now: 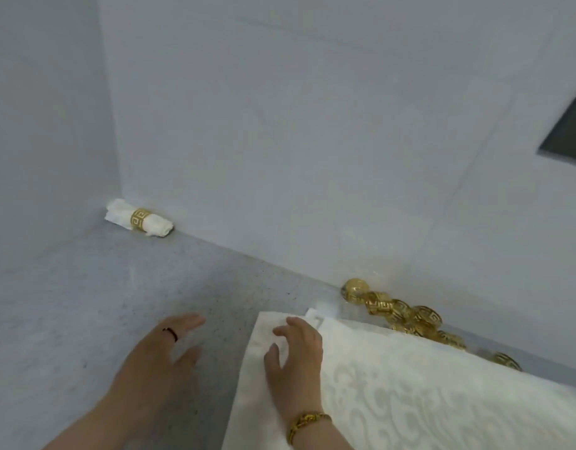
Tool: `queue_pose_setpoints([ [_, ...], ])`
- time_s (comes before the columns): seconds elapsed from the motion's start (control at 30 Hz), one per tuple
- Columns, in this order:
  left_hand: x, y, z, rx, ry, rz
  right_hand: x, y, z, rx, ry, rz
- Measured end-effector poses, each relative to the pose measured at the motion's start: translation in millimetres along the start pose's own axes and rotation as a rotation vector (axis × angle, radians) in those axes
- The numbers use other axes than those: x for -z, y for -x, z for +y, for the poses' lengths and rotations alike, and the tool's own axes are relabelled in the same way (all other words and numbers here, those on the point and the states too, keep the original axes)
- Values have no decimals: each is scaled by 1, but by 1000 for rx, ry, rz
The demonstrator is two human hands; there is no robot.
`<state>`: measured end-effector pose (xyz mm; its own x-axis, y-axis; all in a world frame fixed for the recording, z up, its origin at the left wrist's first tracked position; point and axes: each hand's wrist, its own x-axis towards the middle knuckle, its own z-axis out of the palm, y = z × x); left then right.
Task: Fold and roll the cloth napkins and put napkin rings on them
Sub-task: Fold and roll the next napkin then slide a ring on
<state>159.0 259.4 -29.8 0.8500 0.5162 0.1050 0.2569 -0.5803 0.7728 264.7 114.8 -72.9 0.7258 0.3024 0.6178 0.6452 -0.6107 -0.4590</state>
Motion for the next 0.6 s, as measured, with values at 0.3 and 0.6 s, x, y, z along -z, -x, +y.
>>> queue_pose_setpoints([
  [0.3, -95, 103, 31, -363, 42, -188, 133, 57, 48, 39, 194, -470],
  [0.6, -110, 134, 44, -526, -402, -243, 227, 149, 60, -37, 204, -758],
])
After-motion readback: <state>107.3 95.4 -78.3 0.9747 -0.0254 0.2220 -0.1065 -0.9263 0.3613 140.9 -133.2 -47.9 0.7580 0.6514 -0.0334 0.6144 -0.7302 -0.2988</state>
